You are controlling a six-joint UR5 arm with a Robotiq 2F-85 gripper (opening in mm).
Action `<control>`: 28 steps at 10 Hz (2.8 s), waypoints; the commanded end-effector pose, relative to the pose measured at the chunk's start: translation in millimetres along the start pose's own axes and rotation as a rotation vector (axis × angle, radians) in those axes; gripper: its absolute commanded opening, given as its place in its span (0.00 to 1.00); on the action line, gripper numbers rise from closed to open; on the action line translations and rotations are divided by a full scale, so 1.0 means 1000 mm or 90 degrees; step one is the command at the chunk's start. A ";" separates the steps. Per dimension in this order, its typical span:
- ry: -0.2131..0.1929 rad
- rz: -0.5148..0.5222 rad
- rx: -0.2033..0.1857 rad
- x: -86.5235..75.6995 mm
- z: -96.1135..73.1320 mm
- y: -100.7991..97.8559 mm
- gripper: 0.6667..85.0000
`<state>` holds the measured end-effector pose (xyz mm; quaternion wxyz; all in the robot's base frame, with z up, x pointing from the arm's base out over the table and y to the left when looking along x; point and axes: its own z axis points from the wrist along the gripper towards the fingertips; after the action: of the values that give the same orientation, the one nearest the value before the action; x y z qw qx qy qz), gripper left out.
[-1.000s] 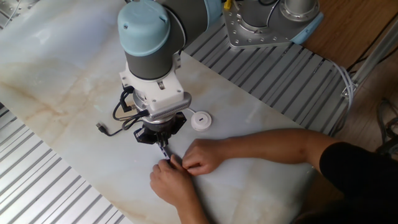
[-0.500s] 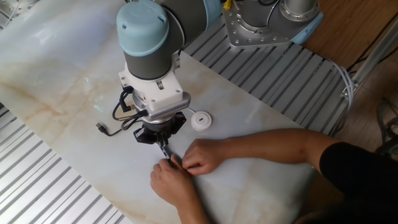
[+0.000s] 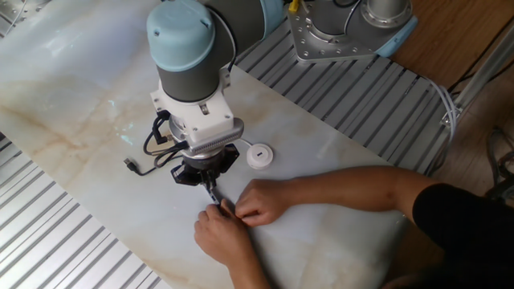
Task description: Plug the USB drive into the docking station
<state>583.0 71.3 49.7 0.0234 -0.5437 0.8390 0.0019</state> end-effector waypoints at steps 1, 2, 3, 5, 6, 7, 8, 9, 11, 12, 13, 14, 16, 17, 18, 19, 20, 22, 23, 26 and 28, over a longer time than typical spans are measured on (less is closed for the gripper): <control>-0.008 0.003 -0.002 -0.003 0.000 -0.002 0.01; -0.007 0.003 -0.002 -0.003 0.001 -0.002 0.01; -0.006 0.003 -0.001 -0.003 0.001 -0.003 0.01; -0.003 0.002 -0.001 -0.003 0.000 -0.003 0.01; -0.002 0.001 -0.001 -0.002 -0.001 -0.004 0.01; 0.000 -0.001 -0.002 -0.002 -0.001 -0.004 0.01; 0.001 0.001 -0.003 -0.001 -0.003 -0.003 0.01; 0.002 0.002 -0.005 -0.001 -0.003 -0.002 0.01; 0.000 0.003 -0.006 -0.002 -0.003 -0.002 0.01; 0.000 0.003 -0.006 -0.002 -0.003 -0.002 0.01; -0.001 0.003 -0.006 -0.003 -0.002 -0.002 0.01; -0.001 0.004 -0.006 -0.004 -0.002 -0.002 0.01; -0.001 0.005 -0.005 -0.005 0.000 -0.001 0.01; -0.001 0.005 -0.005 -0.005 0.000 -0.001 0.01; -0.001 0.005 -0.006 -0.004 0.000 -0.001 0.01; 0.001 0.004 -0.005 -0.003 0.001 -0.001 0.01; 0.001 0.002 -0.005 -0.003 0.001 -0.002 0.01; 0.002 0.001 -0.005 -0.002 0.001 -0.002 0.01; 0.002 0.001 -0.005 -0.002 0.001 -0.002 0.01; 0.002 0.003 -0.006 -0.002 -0.002 -0.002 0.01; 0.003 0.006 -0.008 -0.002 -0.003 -0.001 0.01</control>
<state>584.4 70.7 50.0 0.0156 -0.5438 0.8391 0.0009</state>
